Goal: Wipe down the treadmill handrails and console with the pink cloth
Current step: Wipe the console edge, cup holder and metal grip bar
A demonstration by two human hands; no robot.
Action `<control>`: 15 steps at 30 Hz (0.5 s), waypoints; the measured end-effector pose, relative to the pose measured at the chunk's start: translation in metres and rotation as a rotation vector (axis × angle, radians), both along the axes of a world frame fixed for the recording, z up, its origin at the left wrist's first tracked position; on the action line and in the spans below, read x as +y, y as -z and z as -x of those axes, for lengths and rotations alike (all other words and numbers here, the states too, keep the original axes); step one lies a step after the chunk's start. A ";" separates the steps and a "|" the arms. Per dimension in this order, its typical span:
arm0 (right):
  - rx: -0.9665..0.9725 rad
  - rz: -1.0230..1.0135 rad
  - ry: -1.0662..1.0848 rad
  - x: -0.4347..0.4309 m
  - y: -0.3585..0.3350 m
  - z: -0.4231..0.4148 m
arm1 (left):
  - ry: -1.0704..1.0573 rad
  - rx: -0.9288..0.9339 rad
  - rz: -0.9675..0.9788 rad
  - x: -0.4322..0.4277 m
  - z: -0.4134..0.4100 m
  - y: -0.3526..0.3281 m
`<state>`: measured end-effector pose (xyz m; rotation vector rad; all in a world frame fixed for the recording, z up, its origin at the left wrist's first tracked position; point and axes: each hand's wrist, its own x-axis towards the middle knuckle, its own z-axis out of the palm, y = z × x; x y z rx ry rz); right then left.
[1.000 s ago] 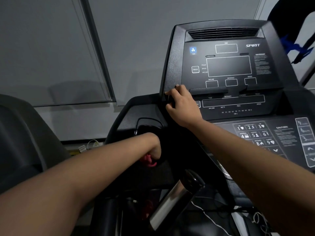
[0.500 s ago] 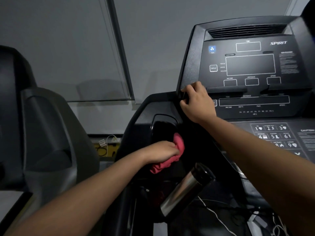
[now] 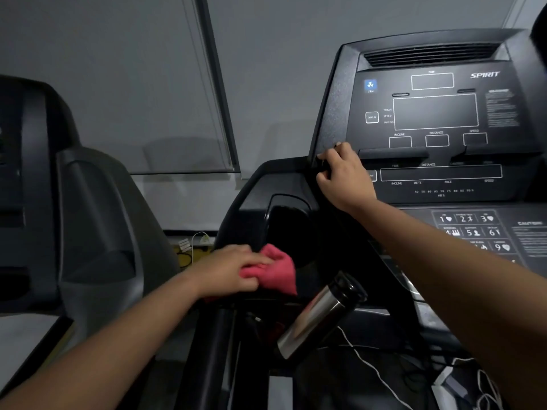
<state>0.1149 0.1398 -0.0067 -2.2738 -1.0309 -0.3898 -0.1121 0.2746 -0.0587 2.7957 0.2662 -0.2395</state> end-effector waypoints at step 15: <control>0.021 -0.027 -0.001 -0.004 0.005 0.007 | -0.581 -0.097 -0.337 0.026 -0.070 0.002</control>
